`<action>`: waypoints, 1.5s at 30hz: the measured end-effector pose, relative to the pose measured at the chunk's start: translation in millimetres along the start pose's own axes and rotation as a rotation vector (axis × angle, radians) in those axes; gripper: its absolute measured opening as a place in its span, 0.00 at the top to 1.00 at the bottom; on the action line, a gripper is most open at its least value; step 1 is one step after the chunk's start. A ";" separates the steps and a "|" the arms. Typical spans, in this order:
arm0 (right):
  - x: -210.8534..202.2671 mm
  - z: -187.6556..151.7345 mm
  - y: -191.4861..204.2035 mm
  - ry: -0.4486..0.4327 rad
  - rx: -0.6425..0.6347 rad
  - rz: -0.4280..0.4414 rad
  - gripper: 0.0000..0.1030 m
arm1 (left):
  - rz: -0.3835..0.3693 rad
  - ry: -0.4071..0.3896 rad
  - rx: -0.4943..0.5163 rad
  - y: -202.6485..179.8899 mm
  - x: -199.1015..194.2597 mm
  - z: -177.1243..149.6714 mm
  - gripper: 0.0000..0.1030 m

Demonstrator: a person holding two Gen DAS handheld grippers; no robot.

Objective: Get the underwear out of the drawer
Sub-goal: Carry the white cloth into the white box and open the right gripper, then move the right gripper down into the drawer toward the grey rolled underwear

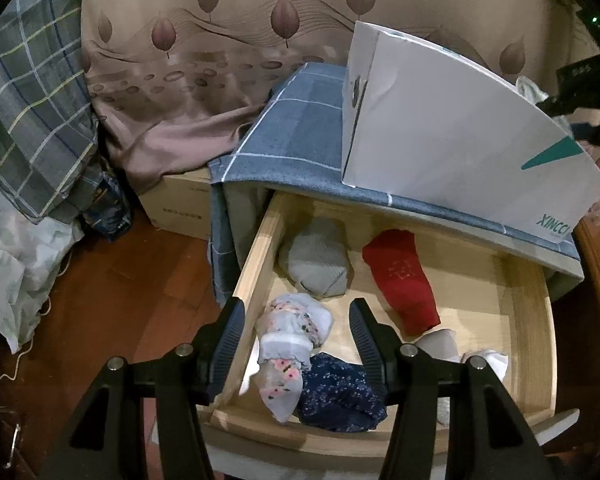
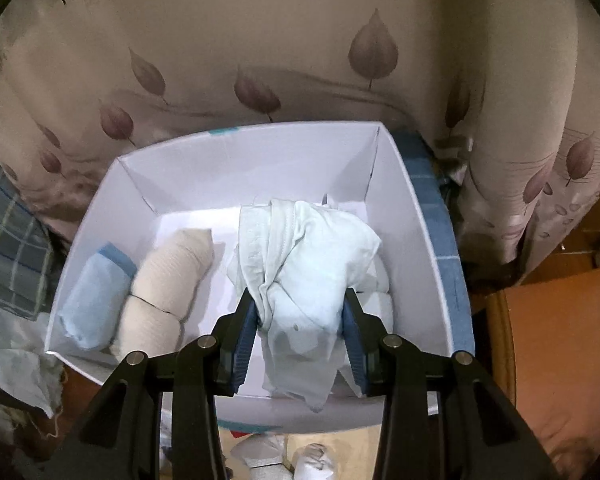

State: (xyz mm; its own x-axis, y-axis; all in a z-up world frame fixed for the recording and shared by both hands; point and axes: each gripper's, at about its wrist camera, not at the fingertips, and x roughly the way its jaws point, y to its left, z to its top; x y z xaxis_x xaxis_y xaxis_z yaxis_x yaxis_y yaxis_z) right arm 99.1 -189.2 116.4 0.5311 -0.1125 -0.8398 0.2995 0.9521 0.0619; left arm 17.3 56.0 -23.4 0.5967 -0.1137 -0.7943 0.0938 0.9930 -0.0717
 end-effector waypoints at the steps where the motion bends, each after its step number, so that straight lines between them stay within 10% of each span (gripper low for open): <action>1: 2.6 -0.4 0.0 0.010 0.010 -0.002 0.63 | -0.002 -0.001 -0.002 0.7 -0.3 0.2 0.46; 16: 29.5 -6.2 5.0 0.069 0.067 -0.084 0.57 | -0.097 0.025 0.004 4.7 -1.6 -1.5 0.46; 30: -52.4 -49.1 1.9 -0.007 0.027 0.008 0.44 | -0.137 0.033 -0.050 8.6 -3.1 -3.7 0.46; 45: 49.7 -191.8 -21.5 0.427 -0.091 -0.015 0.45 | -0.088 0.070 -0.038 -5.3 3.0 -7.1 0.46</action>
State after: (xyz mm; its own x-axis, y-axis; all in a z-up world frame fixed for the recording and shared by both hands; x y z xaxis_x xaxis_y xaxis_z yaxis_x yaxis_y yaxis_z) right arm -32.9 -160.7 -30.1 0.1459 -0.0170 -0.9892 0.2232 0.9746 0.0161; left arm 12.9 50.6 -29.7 0.5303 -0.1998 -0.8239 0.1126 0.9798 -0.1651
